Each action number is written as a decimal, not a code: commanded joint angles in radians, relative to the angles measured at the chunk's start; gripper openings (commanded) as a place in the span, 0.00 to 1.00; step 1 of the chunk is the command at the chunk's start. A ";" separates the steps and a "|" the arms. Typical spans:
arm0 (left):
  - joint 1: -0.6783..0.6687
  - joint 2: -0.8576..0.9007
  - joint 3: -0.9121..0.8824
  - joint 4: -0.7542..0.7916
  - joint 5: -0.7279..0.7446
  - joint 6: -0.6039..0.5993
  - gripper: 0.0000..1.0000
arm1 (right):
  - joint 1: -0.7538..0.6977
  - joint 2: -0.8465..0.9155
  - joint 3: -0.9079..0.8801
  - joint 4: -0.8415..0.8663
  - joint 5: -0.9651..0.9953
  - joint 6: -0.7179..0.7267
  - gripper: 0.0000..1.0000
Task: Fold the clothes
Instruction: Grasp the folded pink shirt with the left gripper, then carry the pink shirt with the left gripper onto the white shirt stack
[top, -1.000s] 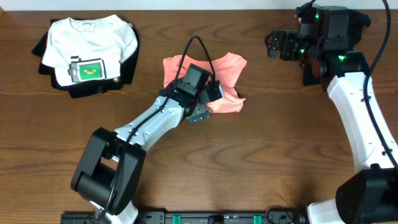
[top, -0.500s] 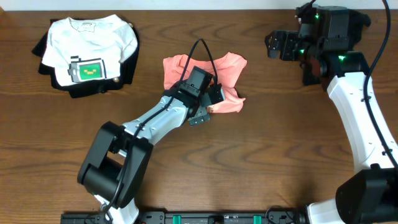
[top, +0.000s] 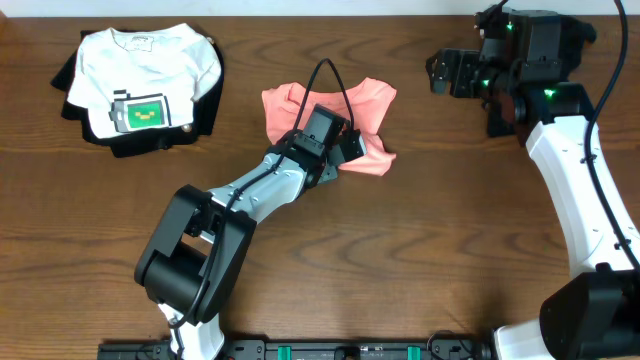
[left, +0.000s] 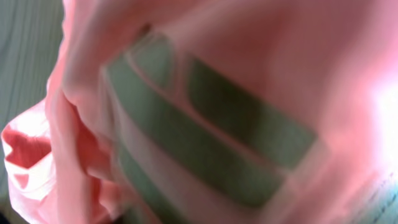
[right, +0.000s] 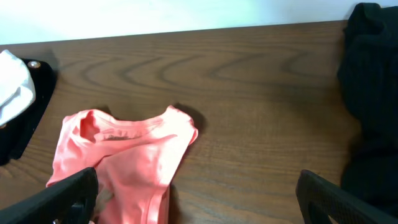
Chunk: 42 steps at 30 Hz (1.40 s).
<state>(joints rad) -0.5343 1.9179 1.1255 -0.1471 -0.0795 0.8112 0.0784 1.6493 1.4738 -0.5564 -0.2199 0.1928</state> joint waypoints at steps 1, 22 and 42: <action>-0.005 0.013 -0.005 0.005 -0.004 -0.001 0.08 | -0.015 0.006 -0.002 0.002 0.007 -0.016 0.99; 0.033 -0.087 -0.002 0.523 -0.413 0.010 0.06 | -0.129 0.006 -0.002 -0.084 0.010 -0.045 0.99; 0.264 -0.090 -0.002 0.997 -0.372 0.427 0.06 | -0.132 0.006 -0.002 -0.092 0.004 -0.044 0.99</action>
<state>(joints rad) -0.3077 1.8626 1.1183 0.8082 -0.5110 1.1248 -0.0444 1.6493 1.4731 -0.6472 -0.2096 0.1635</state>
